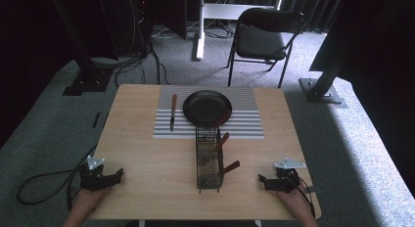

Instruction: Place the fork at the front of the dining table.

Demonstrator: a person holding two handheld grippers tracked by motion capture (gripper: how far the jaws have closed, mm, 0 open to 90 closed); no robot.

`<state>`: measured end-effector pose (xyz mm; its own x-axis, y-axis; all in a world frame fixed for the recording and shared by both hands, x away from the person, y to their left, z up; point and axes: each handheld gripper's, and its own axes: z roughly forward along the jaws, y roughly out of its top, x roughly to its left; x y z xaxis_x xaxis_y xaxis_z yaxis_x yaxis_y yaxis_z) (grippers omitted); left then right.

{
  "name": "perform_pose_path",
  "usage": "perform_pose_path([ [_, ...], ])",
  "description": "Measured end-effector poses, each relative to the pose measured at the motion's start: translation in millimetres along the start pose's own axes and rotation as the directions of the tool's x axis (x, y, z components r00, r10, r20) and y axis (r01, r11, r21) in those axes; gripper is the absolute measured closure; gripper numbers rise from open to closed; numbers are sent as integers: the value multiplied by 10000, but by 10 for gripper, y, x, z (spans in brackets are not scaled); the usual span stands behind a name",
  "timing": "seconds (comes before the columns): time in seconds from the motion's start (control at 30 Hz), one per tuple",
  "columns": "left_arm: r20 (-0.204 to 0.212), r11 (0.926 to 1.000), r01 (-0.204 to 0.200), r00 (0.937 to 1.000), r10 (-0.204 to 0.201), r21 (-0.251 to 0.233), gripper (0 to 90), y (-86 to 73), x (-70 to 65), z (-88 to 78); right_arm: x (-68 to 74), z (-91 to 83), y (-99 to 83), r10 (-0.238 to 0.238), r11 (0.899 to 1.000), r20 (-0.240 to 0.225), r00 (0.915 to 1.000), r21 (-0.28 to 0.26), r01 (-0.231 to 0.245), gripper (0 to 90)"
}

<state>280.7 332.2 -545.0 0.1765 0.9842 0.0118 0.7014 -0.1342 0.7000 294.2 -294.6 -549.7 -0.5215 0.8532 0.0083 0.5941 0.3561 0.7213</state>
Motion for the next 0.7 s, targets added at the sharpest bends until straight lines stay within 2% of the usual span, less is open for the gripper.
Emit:
perform_pose_path([
  [0.37, -1, 10000, -5, 10000, 5, 0, 95, 0, 0, 0, 3, -2, 17, -76, 9999, -38, 10000, 153, 76, 125],
  [0.43, -1, 10000, -4, 10000, 4, -2, 95, 0, 0, 0, 21, -14, 17, -74, 9998, 3, 10000, 173, 74, 147],
  [0.6, 0, 10000, -3, 10000, 3, -4, 95, 0, 0, 1, 89, -34, 24, -149, 9993, -117, 9998, 331, 153, 162],
  [0.7, 1, 10000, 17, 10000, -17, -12, 95, 1, -1, 1, 133, -57, 30, 5, 9995, -369, 9993, 301, 6, 162],
])
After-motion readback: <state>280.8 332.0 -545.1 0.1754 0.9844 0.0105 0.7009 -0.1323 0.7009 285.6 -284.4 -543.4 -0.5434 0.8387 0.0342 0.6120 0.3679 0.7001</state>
